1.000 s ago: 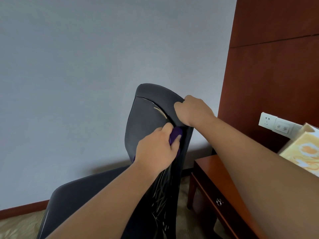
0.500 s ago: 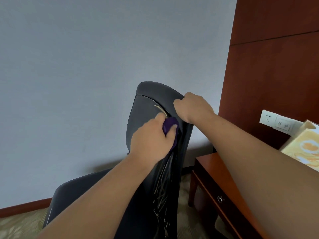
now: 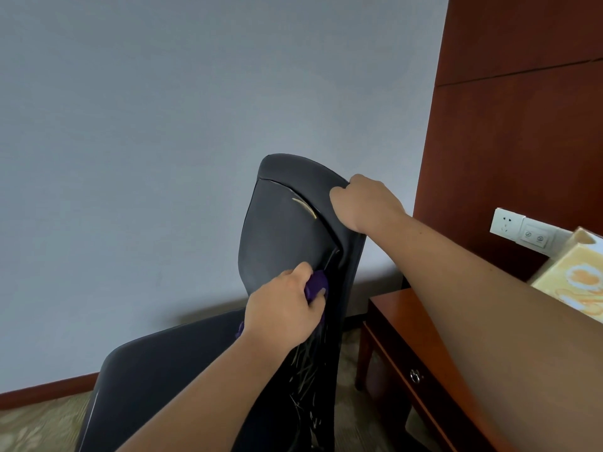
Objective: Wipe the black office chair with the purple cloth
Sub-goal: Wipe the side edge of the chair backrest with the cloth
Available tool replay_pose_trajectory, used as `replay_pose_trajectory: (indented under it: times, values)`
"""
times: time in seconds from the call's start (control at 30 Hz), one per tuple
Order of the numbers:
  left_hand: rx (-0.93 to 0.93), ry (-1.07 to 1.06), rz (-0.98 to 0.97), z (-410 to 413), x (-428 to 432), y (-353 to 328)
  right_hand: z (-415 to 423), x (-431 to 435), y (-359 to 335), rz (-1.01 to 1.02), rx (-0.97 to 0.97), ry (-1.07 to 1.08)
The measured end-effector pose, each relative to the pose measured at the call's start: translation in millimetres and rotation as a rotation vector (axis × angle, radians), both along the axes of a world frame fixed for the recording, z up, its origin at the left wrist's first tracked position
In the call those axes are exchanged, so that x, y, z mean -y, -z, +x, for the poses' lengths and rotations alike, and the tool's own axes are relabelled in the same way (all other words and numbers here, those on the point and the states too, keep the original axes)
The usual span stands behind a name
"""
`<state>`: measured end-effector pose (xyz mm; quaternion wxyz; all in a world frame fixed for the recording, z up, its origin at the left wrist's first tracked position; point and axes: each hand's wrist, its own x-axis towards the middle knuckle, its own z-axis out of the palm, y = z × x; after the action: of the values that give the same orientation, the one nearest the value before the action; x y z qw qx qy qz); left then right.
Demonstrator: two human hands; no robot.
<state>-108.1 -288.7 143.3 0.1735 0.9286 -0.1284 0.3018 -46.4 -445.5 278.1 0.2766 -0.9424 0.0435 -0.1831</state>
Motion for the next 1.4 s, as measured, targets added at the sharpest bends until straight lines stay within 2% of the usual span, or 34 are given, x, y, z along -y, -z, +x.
replay_pose_trajectory:
  times: [0.17, 0.5, 0.57, 0.7, 0.83, 1.17, 1.27, 1.4]
  values:
    - [0.089, 0.008, -0.012, -2.7, 9.4, -20.9, 0.1, -2.4, -0.5, 0.001, 0.004, 0.004]
    - [0.040, -0.012, 0.156, -8.9, 10.1, 7.9, 0.0, -1.4, -0.3, -0.003, -0.007, 0.016]
    - [0.033, -0.005, 0.123, -10.2, 7.8, 3.7, -0.1, -1.8, -0.3, -0.007, -0.009, 0.018]
    - [0.081, 0.007, -0.090, -11.4, 11.7, -20.3, -0.3, -2.8, -0.3, -0.011, 0.000, 0.016]
    - [0.087, 0.054, -0.039, -11.9, 24.7, -27.0, -0.7, -1.0, 0.5, -0.009, -0.001, 0.012]
    - [-0.012, 0.064, 0.055, -14.0, 12.6, 6.3, 0.7, -1.3, 0.9, -0.010, 0.010, 0.013]
    - [-0.014, 0.071, -0.004, -12.1, 13.7, -1.6, 0.3, -1.3, 1.3, -0.005, 0.010, 0.010]
    - [0.008, 0.099, -0.240, -7.0, 17.6, -24.0, 0.3, -2.1, 1.2, -0.005, 0.016, 0.003]
